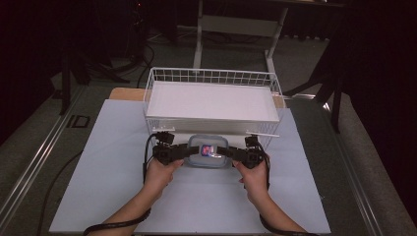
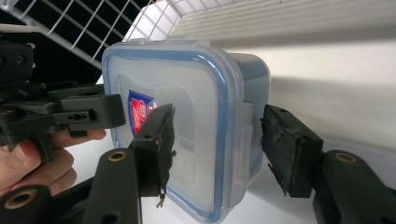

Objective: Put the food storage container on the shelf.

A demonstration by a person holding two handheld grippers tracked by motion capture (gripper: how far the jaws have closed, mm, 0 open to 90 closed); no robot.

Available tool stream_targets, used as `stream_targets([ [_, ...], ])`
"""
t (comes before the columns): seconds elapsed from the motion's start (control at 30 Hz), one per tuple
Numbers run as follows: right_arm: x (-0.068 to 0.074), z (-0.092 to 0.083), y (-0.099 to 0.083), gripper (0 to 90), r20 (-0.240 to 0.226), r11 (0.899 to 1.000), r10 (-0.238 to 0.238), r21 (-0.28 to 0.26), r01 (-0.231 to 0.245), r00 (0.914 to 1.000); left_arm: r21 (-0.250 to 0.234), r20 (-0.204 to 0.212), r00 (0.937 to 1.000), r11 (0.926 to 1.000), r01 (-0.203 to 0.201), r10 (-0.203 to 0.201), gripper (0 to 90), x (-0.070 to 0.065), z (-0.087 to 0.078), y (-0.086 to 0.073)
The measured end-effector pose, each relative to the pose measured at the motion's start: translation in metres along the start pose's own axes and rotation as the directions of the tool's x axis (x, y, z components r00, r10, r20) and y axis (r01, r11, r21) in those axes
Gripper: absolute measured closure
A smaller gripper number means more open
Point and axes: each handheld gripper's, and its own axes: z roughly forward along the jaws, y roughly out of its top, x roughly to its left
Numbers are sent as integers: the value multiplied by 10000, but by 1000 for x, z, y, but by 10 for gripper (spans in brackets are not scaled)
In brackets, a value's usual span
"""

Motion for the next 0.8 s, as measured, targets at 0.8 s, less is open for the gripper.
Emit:
stream_targets([
  [0.8, -26, 28, 7, 451, 369, 9989, 276, -381, -262, 9989, -381, -76, 9993, 9986, 366, -369, 467, 29, 30, 3],
])
